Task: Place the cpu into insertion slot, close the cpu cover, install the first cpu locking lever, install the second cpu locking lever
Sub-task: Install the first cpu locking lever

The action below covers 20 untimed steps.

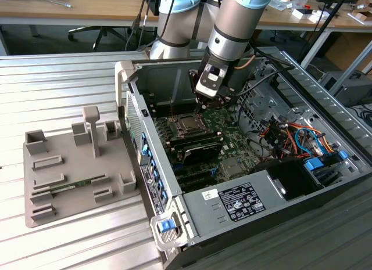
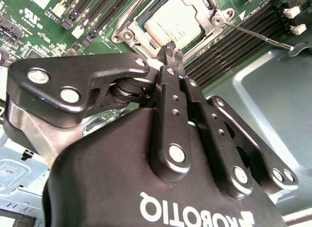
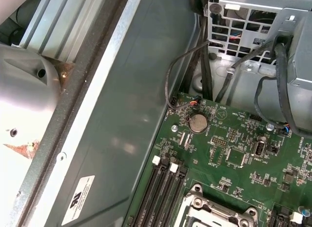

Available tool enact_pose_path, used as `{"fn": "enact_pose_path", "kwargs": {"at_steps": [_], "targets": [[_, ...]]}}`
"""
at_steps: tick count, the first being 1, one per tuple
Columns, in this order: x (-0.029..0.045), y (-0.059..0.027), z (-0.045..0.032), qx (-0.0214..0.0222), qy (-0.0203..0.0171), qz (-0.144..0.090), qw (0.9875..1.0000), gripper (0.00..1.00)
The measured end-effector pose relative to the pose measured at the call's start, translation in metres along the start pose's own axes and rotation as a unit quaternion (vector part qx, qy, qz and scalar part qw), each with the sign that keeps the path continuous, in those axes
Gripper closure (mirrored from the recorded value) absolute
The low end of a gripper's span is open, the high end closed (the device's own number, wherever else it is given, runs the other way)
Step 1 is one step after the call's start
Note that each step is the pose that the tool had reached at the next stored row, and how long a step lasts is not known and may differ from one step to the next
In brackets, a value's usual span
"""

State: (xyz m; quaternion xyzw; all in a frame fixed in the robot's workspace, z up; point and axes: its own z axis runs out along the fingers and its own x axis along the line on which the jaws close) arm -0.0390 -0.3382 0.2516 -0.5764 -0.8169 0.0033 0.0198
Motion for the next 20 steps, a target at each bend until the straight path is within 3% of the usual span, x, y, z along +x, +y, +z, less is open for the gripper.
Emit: {"fn": "enact_pose_path", "kwargs": {"at_steps": [20], "targets": [[0.0000, 0.0000, 0.0000, 0.0005, -0.0006, -0.019, 0.9998, 0.90]]}}
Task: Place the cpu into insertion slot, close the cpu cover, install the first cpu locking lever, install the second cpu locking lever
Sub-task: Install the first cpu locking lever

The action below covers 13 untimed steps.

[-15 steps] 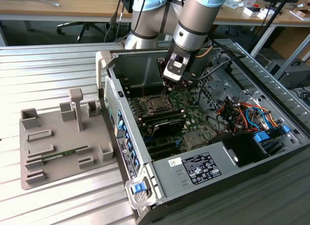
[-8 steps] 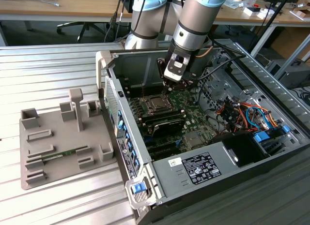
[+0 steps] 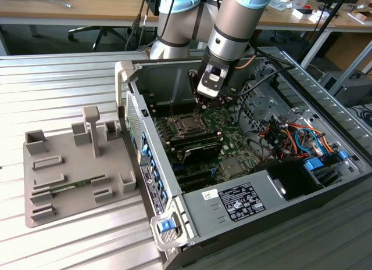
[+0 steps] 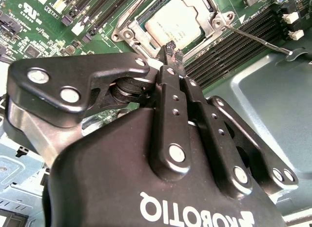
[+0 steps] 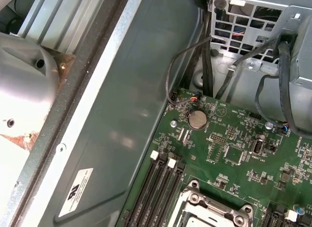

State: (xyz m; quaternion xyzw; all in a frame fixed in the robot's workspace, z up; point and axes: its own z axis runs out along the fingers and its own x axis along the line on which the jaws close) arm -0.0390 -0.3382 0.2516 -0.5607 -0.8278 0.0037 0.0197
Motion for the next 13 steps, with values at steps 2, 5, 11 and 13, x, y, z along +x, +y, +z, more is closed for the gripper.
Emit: {"fn": "enact_pose_path", "kwargs": {"at_steps": [2, 5, 11, 13], "targets": [[0.0000, 0.0000, 0.0000, 0.0001, -0.0001, -0.003, 1.0000, 0.90], [0.0000, 0.0000, 0.0000, 0.0001, -0.0001, -0.005, 1.0000, 0.90], [0.0000, 0.0000, 0.0000, 0.0003, -0.0003, -0.011, 0.9999, 0.90], [0.0000, 0.0000, 0.0000, 0.0004, -0.0003, -0.013, 0.9999, 0.90]]}}
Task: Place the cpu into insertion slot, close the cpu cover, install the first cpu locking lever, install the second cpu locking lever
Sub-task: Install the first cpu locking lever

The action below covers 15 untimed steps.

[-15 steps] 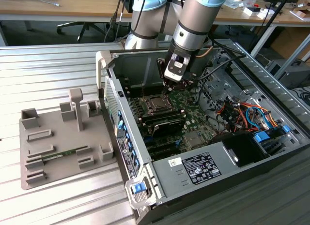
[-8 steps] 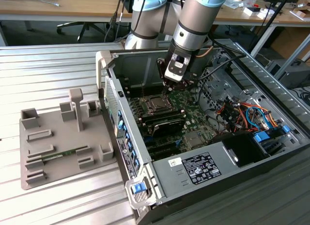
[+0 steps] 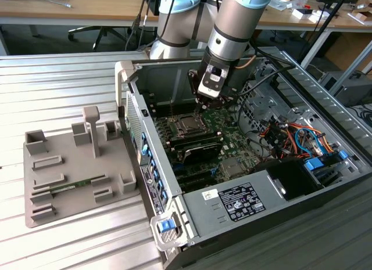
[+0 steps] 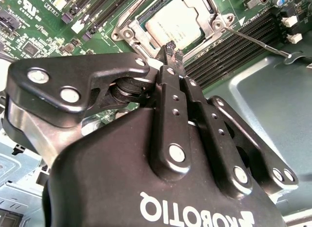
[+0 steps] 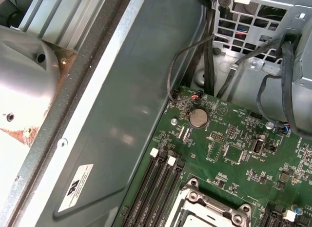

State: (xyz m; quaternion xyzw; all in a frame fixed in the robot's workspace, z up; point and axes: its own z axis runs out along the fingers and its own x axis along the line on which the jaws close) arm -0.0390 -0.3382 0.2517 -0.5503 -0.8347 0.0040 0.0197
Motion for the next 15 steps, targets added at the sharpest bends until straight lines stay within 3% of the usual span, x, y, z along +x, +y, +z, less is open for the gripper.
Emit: {"fn": "enact_pose_path", "kwargs": {"at_steps": [7, 15], "targets": [[0.0000, 0.0000, 0.0000, 0.0002, -0.0002, -0.008, 1.0000, 0.90], [0.0000, 0.0000, 0.0000, 0.0009, -0.0009, -0.032, 0.9995, 0.90]]}}
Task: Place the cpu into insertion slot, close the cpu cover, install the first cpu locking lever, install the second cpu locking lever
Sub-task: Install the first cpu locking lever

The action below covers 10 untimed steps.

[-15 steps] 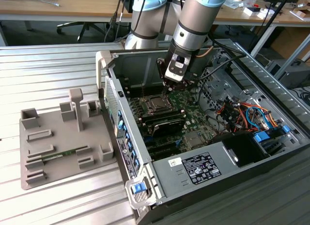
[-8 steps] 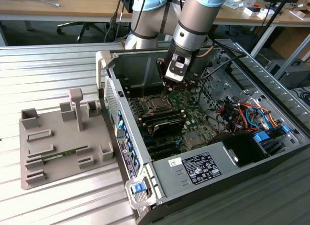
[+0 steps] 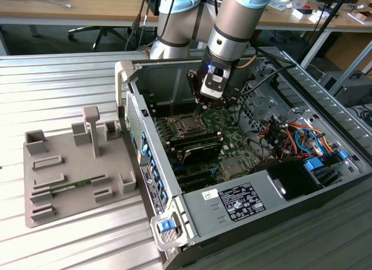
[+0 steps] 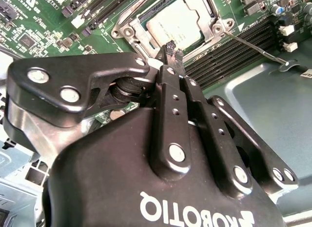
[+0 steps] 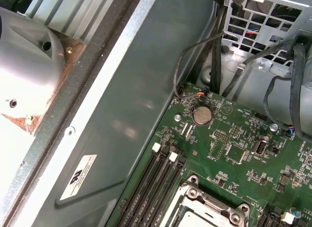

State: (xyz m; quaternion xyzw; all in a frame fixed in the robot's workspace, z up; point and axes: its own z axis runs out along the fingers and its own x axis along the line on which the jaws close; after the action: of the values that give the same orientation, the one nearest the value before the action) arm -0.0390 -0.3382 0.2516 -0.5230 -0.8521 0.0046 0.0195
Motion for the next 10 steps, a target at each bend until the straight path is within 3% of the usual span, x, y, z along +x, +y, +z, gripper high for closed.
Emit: {"fn": "enact_pose_path", "kwargs": {"at_steps": [10], "targets": [[0.0000, 0.0000, 0.0000, 0.0002, -0.0002, -0.008, 1.0000, 0.90]]}}
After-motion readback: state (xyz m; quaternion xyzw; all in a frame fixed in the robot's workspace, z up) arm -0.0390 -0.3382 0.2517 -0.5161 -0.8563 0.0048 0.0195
